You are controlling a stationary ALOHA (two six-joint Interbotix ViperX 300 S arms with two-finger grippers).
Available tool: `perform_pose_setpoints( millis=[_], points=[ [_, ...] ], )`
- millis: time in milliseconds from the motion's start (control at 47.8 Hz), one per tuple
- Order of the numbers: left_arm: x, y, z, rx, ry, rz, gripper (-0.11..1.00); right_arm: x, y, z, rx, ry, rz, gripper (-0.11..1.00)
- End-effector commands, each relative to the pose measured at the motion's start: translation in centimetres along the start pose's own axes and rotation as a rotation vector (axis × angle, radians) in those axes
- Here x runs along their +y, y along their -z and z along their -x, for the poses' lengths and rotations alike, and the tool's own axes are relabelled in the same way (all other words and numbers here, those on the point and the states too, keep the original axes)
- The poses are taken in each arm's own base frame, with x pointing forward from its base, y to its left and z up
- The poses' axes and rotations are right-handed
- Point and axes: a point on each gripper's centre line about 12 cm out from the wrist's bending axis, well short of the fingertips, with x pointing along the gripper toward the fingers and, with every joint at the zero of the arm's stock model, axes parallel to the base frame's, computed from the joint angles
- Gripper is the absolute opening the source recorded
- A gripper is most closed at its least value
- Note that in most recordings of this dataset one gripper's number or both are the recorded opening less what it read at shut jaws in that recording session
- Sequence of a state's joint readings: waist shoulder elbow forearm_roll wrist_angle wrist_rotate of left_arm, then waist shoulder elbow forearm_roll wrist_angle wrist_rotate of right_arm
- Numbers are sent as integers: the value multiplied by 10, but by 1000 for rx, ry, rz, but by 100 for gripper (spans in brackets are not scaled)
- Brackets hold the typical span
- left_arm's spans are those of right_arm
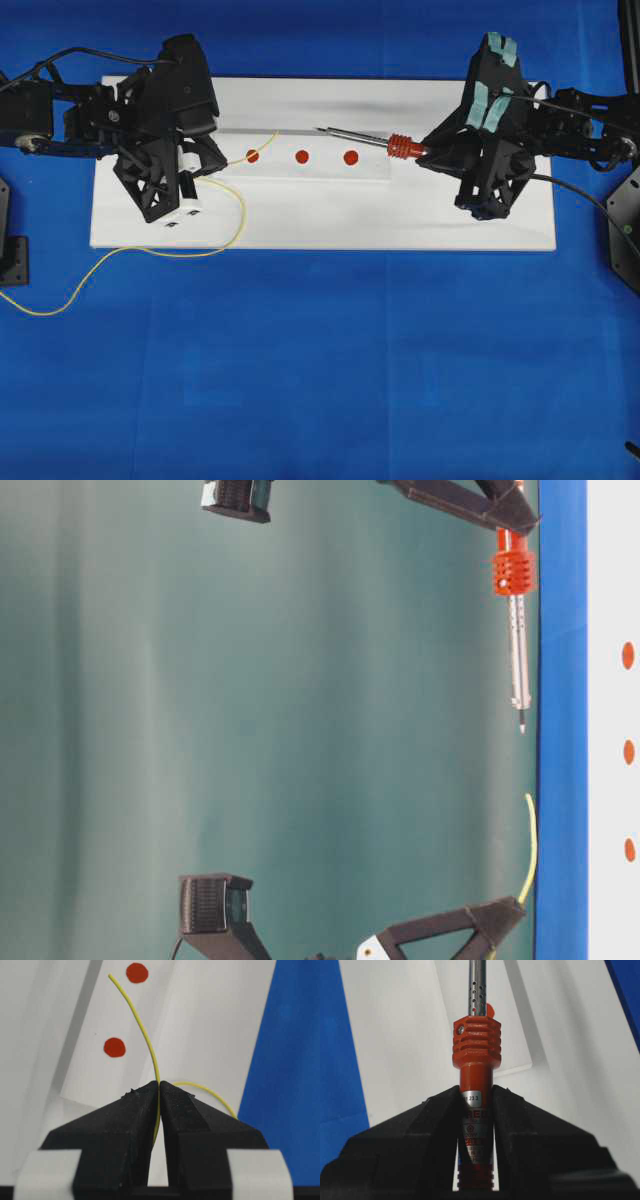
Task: Touch the tip of the soldering iron to the tip of the solder at the mark.
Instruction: 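Lift both tools and bring them over the red-dot strip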
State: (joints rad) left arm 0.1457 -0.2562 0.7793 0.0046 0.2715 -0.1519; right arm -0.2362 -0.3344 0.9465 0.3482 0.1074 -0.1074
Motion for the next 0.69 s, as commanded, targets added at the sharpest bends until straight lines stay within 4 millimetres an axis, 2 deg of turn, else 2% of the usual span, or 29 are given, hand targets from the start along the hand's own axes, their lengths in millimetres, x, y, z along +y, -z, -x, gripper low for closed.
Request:
perform_pose_setpoints(
  millis=[0,230,460,669],
  points=[
    [0,-6,7,-29,1,4,2,3,-15,5,-47,-8,10,6],
    [2,4,5,-16,0,36,2,3,-14,5,-45,-7,13,6],
    [2,27,-1,-17,8,78,2,3,-14,5,-45,-7,13,6],
    [0,40,-5,-29,21,104,2,3,-14,5,-47,-7,16,6]
  ],
)
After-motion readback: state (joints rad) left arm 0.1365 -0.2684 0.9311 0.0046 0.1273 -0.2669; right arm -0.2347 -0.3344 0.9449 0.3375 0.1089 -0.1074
